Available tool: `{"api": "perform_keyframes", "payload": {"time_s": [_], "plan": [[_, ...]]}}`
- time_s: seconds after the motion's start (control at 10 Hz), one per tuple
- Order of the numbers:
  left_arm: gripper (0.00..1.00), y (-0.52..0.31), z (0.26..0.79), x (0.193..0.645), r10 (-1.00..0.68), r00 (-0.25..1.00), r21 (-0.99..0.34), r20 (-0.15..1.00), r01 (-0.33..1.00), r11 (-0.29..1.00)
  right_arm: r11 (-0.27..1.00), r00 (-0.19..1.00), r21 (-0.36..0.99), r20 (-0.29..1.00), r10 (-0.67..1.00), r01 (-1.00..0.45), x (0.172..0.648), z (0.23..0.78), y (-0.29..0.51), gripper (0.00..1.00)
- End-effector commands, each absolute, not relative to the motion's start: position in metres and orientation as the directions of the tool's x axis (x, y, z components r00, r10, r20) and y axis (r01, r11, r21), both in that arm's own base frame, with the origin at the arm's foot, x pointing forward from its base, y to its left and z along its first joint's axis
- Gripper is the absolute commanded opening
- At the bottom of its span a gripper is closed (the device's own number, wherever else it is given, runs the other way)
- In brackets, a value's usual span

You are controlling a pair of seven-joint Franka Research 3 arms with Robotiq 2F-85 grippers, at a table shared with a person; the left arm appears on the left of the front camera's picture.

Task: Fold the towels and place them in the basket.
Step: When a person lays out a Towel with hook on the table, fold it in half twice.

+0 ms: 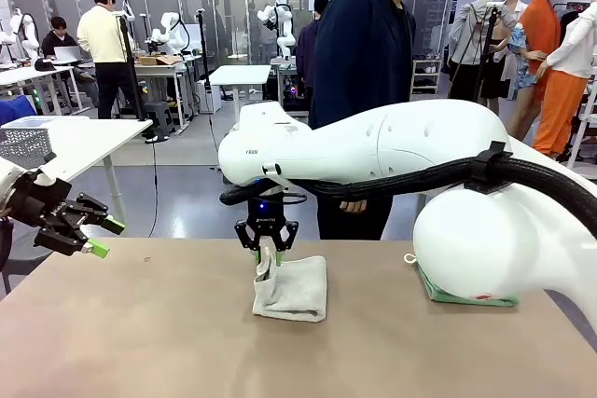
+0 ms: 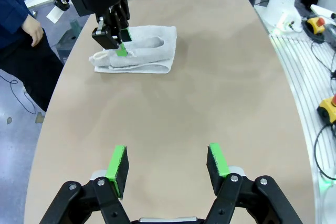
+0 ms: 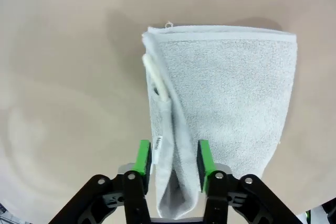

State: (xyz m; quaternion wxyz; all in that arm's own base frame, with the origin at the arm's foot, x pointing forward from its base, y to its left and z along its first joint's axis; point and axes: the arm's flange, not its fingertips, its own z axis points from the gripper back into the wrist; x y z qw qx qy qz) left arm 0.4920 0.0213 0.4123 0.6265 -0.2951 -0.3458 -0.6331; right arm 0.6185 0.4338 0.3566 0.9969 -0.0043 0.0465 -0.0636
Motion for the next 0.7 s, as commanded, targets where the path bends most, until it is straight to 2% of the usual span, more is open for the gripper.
{"api": "perform_keyframes", "payload": {"time_s": [0.0,0.1,0.3,0.6], "plan": [[0.77,0.021,0.413,0.492,-0.588,-0.043,0.069,0.808,0.997,0.023,0.991,0.986,0.035,-0.110,-0.127,0.132,0.587,0.367,0.408,0.89],[0.77,0.021,0.413,0.492,-0.588,-0.043,0.069,0.808,0.997,0.023,0.993,0.989,0.061,-0.116,-0.089,0.097,0.573,0.369,0.384,0.58],[0.77,0.021,0.413,0.492,-0.588,-0.043,0.069,0.808,0.997,0.023,0.987,0.994,0.153,-0.099,-0.042,0.057,0.540,0.368,0.321,0.58],[0.77,0.021,0.413,0.492,-0.588,-0.043,0.069,0.808,0.997,0.023,0.965,0.997,0.259,0.074,0.028,-0.046,0.521,0.344,0.251,0.58]]}}
